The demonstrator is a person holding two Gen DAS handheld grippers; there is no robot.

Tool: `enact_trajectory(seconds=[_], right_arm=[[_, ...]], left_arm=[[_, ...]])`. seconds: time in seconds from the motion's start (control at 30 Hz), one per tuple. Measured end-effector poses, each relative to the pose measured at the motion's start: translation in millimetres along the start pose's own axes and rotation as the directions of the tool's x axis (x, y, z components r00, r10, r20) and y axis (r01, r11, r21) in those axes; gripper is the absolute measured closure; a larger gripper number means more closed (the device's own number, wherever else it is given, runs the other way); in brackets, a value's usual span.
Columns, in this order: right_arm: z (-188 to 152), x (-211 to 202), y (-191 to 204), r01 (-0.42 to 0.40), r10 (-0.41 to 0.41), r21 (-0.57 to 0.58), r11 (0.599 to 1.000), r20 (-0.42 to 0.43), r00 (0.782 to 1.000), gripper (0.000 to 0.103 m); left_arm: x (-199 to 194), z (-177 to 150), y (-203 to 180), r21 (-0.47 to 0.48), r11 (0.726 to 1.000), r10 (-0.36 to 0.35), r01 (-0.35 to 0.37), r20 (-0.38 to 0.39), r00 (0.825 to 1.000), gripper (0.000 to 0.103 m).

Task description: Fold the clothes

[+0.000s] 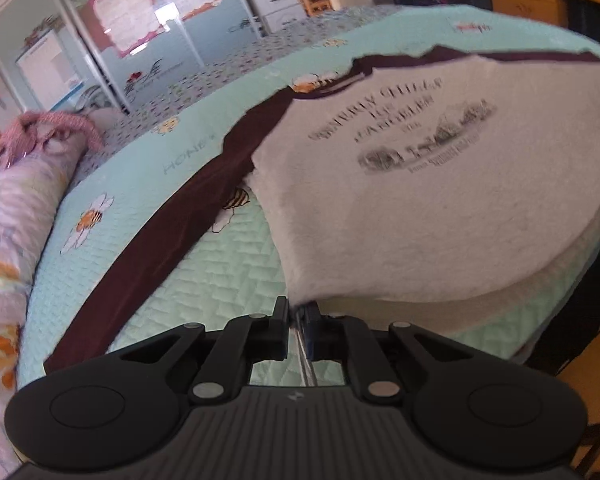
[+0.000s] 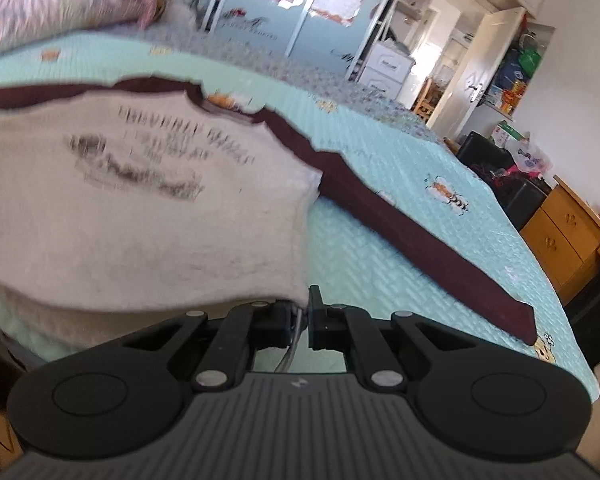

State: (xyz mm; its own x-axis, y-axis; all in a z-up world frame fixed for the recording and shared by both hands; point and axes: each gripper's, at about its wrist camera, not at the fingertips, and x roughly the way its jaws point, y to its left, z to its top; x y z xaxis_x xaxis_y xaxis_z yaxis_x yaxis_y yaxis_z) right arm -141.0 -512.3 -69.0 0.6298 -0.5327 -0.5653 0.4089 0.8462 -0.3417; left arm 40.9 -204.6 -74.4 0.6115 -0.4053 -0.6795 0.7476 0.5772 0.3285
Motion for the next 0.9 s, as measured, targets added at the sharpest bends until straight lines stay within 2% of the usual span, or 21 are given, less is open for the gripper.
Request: enact_trajectory(seconds=[0.07,0.13,0.23,0.3,0.37,0.4,0.43,0.47,0.5,0.53,0.6,0.7,0.8,0.9], right_arm=[[-0.5,8.9,-2.2,0.001,0.000,0.004,1.000,-0.039,0.999,0.095],[-8.6,26.7,-1.7,-0.003,0.005,0.024,1.000,-0.093,0.996,0.094],[-28.1,50.4,11.7,-0.031,0.026,-0.022,0.999,-0.206,0.978,0.094],[-36.5,49.6,17.8,-0.045,0.034,-0.041,0.998,-0.226,0.974,0.094],[-40.5,44.5,18.1,-0.055,0.046,-0.033,0.998,-0.229,0.972,0.092],[-40.3,41.6,16.5,-0.063,0.054,-0.031,0.998,-0.226,0.973,0.082],[-39.3,37.7,15.5,-0.071,0.060,-0.040,0.997,-0.222,0.973,0.066],[-37.3,32.7,13.9,-0.073,0.060,-0.053,0.996,-0.209,0.976,0.058],[-35.7,24.6,11.5,-0.076,0.062,-0.065,0.995,-0.184,0.981,0.045],[-34.2,15.9,9.1,-0.078,0.065,-0.077,0.994,-0.157,0.985,0.040],[-29.0,-0.2,-1.0,-0.138,0.132,-0.044,0.989,-0.108,0.985,0.039],[-19.6,-19.9,-15.4,-0.225,0.225,0.019,0.974,-0.029,0.974,0.039],[-7.0,-24.6,-23.7,-0.278,0.273,0.112,0.954,0.054,0.960,0.037],[2.2,-7.1,-13.7,-0.320,0.310,0.203,0.925,0.081,0.947,0.036]], left_arm=[[9.1,-3.3,4.7,-0.028,1.000,0.002,-0.003,-0.029,1.000,0.096],[30.7,-10.5,6.8,-0.041,0.999,-0.027,0.022,-0.104,0.994,0.095],[47.5,-22.6,-0.9,-0.015,0.999,-0.041,0.039,-0.168,0.985,0.093],[38.5,-24.5,-2.0,-0.013,0.999,-0.033,0.032,-0.140,0.990,0.092],[27.4,-25.5,2.1,-0.026,0.999,-0.025,0.023,-0.108,0.994,0.087],[22.9,-26.1,3.5,-0.023,1.000,-0.010,0.007,-0.101,0.995,0.076],[17.7,-26.4,4.9,-0.019,1.000,0.010,-0.011,-0.090,0.996,0.070],[11.5,-26.4,6.5,-0.012,0.999,0.035,-0.036,-0.075,0.997,0.068],[6.1,-25.5,9.0,-0.009,0.998,0.054,-0.055,-0.061,0.997,0.065],[1.5,-23.7,12.7,-0.014,0.998,0.060,-0.061,-0.052,0.997,0.060],[-8.6,-21.4,17.7,-0.029,0.997,0.077,-0.078,-0.030,0.997,0.056],[-19.7,-13.6,18.5,-0.041,0.996,0.085,-0.084,0.018,0.996,0.054],[-18.3,1.2,12.7,-0.063,0.997,0.047,-0.043,0.076,0.996,0.044],[-4.3,14.7,-2.3,-0.059,0.998,0.000,0.007,0.105,0.995,0.043]])
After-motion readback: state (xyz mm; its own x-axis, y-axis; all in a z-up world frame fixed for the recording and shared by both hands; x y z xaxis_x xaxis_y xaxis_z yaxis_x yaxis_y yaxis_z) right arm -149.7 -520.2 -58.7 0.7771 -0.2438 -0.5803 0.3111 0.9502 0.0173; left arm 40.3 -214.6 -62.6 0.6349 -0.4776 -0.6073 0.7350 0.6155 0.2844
